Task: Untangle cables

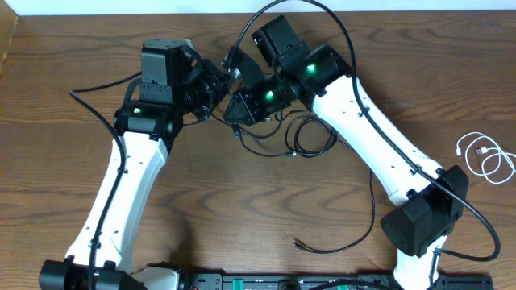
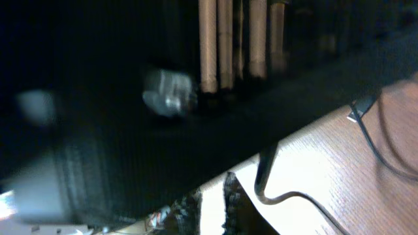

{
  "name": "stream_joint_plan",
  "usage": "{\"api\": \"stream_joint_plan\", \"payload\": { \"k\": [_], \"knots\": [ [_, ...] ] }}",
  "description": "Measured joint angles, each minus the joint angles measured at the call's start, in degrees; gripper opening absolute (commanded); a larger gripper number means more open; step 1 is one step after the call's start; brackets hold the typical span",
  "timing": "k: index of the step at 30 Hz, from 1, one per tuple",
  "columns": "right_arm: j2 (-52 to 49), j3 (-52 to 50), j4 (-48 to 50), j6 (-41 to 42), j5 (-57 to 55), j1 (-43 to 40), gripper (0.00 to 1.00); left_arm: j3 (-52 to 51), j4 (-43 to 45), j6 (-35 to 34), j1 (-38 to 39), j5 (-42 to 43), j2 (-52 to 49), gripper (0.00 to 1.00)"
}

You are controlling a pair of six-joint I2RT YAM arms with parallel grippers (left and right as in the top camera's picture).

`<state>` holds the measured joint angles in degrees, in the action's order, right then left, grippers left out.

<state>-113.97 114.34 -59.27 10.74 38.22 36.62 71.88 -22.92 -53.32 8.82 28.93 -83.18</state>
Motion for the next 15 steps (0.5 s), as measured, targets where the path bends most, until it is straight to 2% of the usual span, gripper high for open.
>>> {"api": "stream_joint_plan", "payload": {
  "k": [3,5,7,11,15],
  "knots": [
    [0.0,0.0,0.0,2.78,-5.62,0.0,0.17,0.04,-3.19,-3.69,-0.02,-3.19,0.0,0.07],
    [0.0,0.0,-0.22,3.87,-10.6,0.04,0.3,0.04,-4.79,-4.35,-0.02,-4.37,0.0,0.07],
    [0.0,-0.11,-0.22,4.24,-14.14,0.17,0.38,0.04,-5.44,-5.07,-0.02,-5.38,-0.02,0.07],
    [0.0,-1.05,0.35,4.42,-17.68,0.5,0.42,0.04,-5.44,-5.25,-0.02,-5.99,-0.02,0.07],
    [0.0,-3.41,2.67,3.63,-16.48,0.48,0.43,0.04,-5.42,-5.4,-0.02,-6.4,0.0,0.07]
  ]
}}
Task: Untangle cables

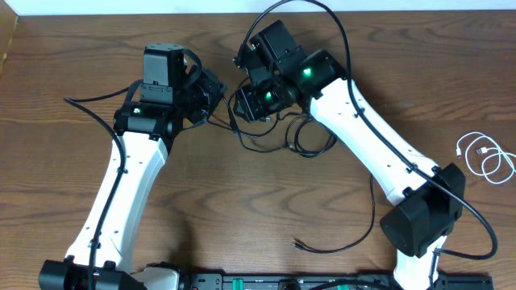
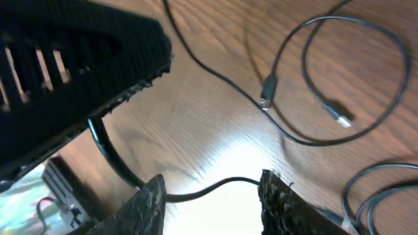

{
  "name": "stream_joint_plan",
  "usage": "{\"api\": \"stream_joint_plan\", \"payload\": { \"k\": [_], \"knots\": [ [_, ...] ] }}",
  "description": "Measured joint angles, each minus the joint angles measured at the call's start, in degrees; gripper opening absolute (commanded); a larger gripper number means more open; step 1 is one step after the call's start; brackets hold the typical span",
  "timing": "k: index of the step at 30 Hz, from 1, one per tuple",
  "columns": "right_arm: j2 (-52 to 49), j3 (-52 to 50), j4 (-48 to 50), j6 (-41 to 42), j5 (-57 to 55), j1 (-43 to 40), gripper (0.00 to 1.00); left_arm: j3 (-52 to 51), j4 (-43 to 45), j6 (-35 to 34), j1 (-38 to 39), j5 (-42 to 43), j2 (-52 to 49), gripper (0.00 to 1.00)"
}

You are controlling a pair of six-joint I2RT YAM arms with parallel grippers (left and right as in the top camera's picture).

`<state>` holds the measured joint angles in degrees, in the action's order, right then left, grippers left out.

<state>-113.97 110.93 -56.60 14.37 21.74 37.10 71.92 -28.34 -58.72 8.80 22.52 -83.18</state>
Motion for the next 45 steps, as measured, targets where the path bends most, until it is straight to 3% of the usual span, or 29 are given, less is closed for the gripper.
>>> {"api": "stream_joint_plan", "payload": {
  "k": [10,13,16,17,18,22,29,37,39,45],
  "knots": [
    [0.0,-1.25,0.59,-8.87,12.33,0.0,0.59,0.0,-1.75,0.72,0.0,-5.16,0.0,0.07],
    [0.0,-1.25,-0.79,-8.66,6.93,0.0,0.6,0.0,-2.08,1.38,0.0,-8.09,-0.02,0.07],
    [0.0,-1.29,-3.17,-4.04,-5.42,-0.15,0.61,0.0,-2.12,1.77,0.0,-9.57,-0.13,0.08],
    [0.0,-1.29,-3.82,-2.58,-8.13,-0.35,0.62,0.0,-2.05,1.79,0.02,-9.84,-0.37,0.17],
    [0.0,-1.29,-4.26,-0.52,-11.93,-0.96,0.63,0.0,-2.08,1.77,0.24,-10.03,-0.83,0.36],
    [0.0,-1.29,-3.69,1.9,-16.17,-4.02,0.68,0.0,-1.99,2.69,1.86,-10.78,-3.76,0.92],
    [0.0,-1.29,-2.71,-3.34,-11.1,-5.55,0.72,0.0,0.24,13.88,2.21,-10.82,-5.11,0.92],
    [0.0,-1.31,-2.89,-4.42,-9.77,-4.61,0.78,0.02,9.2,18.97,-0.87,-5.22,-2.56,0.92],
    [0.0,-1.31,-2.84,-4.98,-9.73,-4.61,0.81,0.04,7.37,20.15,-1.11,-4.61,-2.54,0.92],
    [0.0,-6.32,2.8,-7.65,-9.68,-3.76,0.87,0.13,-9.25,22.43,-6.71,-7.26,-2.43,0.92]
  ]
}}
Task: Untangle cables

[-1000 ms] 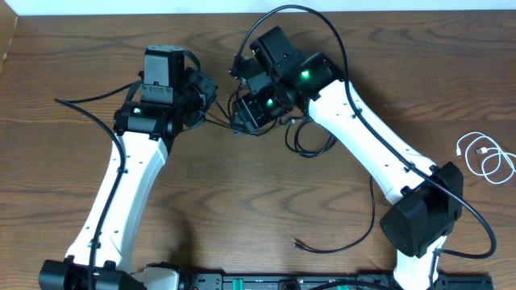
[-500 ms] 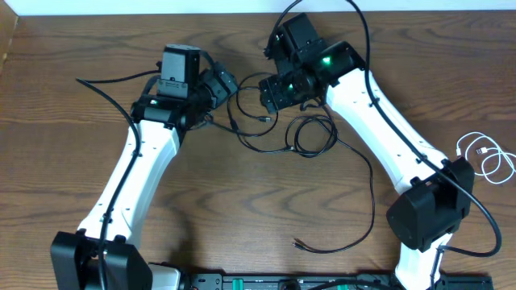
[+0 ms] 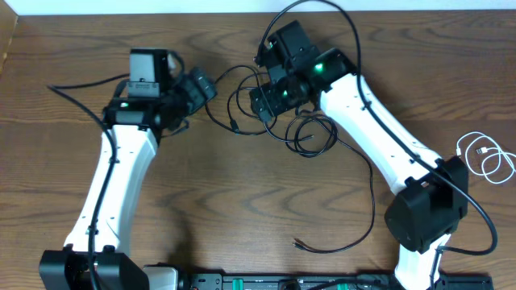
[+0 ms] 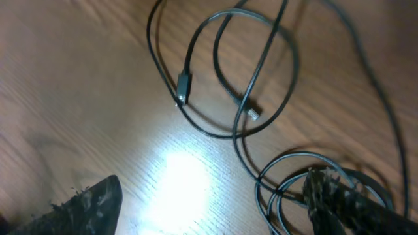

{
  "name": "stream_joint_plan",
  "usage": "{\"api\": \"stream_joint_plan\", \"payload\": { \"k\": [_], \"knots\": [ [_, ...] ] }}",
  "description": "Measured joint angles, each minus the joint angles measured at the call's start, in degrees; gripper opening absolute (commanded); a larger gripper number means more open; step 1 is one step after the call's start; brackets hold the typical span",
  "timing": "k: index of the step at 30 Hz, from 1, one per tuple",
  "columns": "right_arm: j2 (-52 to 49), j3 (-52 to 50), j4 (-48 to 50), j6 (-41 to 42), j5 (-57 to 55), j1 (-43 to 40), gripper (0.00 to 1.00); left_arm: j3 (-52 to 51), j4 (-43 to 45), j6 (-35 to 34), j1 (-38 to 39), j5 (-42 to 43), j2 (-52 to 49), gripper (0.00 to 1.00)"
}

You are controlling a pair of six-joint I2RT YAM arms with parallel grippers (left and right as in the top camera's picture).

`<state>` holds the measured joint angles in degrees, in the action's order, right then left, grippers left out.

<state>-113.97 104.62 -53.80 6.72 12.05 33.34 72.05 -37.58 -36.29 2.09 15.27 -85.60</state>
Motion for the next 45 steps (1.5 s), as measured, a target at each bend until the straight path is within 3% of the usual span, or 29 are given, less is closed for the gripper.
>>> {"api": "stream_joint_plan", "payload": {
  "k": [5,10,17,20,27,31,35,45],
  "knots": [
    [-0.02,-7.89,11.87,-0.24,-2.01,1.2,0.93,0.0,-9.62,2.03,-5.16,-1.95,0.2,0.93],
    [0.02,-13.97,21.03,5.05,-9.01,1.07,0.99,0.0,-12.39,4.22,-6.58,-2.32,0.24,0.92],
    [-0.66,-19.21,34.25,6.64,-11.93,1.03,0.98,0.0,-13.57,5.27,-6.58,-2.32,0.28,0.92],
    [-3.32,-19.21,35.93,4.92,-11.54,0.83,0.9,0.0,-13.62,5.27,-6.58,-2.32,0.28,0.92],
    [-8.79,-13.38,26.99,3.04,-6.19,-3.96,0.9,0.0,-14.51,5.73,-6.58,-2.32,0.28,0.92],
    [-9.07,-1.14,17.4,-0.26,-4.15,-6.6,0.97,0.0,-14.53,6.36,-6.58,-2.32,0.28,0.92],
    [-11.74,10.05,8.48,-3.85,-3.06,-6.19,0.96,0.0,-14.73,6.38,-6.58,-2.32,0.28,0.92],
    [-24.15,12.0,11.02,-5.11,-3.41,-2.34,0.9,0.0,-14.88,6.54,-6.58,-2.32,0.33,0.92]
  ]
}}
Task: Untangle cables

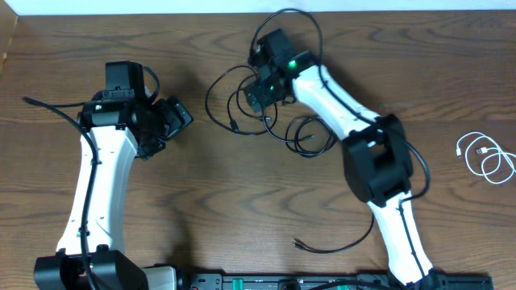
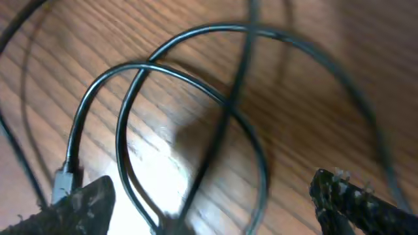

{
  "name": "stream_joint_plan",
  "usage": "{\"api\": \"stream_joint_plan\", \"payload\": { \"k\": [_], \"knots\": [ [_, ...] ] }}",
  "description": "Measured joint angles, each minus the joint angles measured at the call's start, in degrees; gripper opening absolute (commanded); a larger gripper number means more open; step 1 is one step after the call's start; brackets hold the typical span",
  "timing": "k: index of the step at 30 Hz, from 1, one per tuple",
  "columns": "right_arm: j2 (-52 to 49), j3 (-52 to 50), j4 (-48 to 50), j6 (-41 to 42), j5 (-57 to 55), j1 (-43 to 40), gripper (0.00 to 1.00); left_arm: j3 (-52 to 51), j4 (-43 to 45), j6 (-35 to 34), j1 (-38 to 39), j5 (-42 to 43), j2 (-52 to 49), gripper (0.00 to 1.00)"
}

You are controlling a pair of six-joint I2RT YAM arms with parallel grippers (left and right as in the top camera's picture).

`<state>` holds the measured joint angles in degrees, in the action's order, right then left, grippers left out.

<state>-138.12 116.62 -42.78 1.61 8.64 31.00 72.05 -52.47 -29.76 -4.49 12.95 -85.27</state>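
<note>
A tangle of thin black cables (image 1: 242,101) lies at the table's far middle, with more loops (image 1: 310,137) just right of it. My right gripper (image 1: 258,90) hovers low over the tangle. In the right wrist view it (image 2: 215,205) is open, its fingertips (image 2: 81,202) wide apart, with crossing cable loops (image 2: 189,85) and a plug (image 2: 62,179) on the wood between them. My left gripper (image 1: 171,117) stands to the left, apart from the cables. Whether its jaws are open or shut does not show.
A coiled white cable (image 1: 484,157) lies at the right edge. Another black cable (image 1: 343,238) curves along the near side by the right arm's base. The left arm's own black lead (image 1: 48,105) trails off to the left.
My left gripper has moved left and nearer, away from the tangle. The right gripper has shifted slightly left and sits lower over the loops, still open.
Both grippers were close together over the tangle at the far middle. Then they stood a little apart, with a cable across the right gripper's open fingers. Later the left had drawn off to the left. Now it is well clear and the loops lie spread out.
</note>
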Motion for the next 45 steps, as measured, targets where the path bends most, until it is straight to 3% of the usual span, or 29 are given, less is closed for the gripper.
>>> {"api": "stream_joint_plan", "payload": {
  "k": [5,8,13,16,18,19,32,40,45],
  "knots": [
    [-1.57,0.0,2.32,-0.35,-3.63,1.9,0.86,0.0,-0.11,0.07,0.0,0.0,0.0,0.92],
    [-2.49,0.0,3.61,-0.39,-5.38,2.29,0.78,0.0,-0.39,0.07,0.0,0.0,0.0,0.92],
    [-3.54,0.11,3.65,0.7,-6.82,2.29,0.47,0.0,-1.05,0.26,0.0,0.0,0.0,0.92],
    [-3.54,0.26,2.82,1.27,-7.19,2.29,0.18,0.0,-1.07,0.28,0.0,0.0,0.0,0.92],
    [-3.54,0.46,1.6,1.31,-7.23,2.29,0.03,0.0,-1.09,0.26,0.0,0.0,0.0,0.92],
    [-3.54,0.52,0.98,1.29,-7.21,2.29,0.01,0.0,-1.09,0.28,0.0,0.0,0.0,0.92],
    [-1.42,0.61,-4.94,1.88,-2.82,2.29,0.01,0.0,-1.07,0.46,0.0,0.0,0.0,0.92],
    [17.2,0.2,-4.63,1.88,-1.53,2.29,0.01,0.0,-1.07,1.16,0.0,0.0,0.0,0.92],
    [23.26,0.33,-6.08,1.92,-3.56,2.16,0.01,0.0,-1.07,1.29,0.0,0.0,0.0,0.92]
  ]
}}
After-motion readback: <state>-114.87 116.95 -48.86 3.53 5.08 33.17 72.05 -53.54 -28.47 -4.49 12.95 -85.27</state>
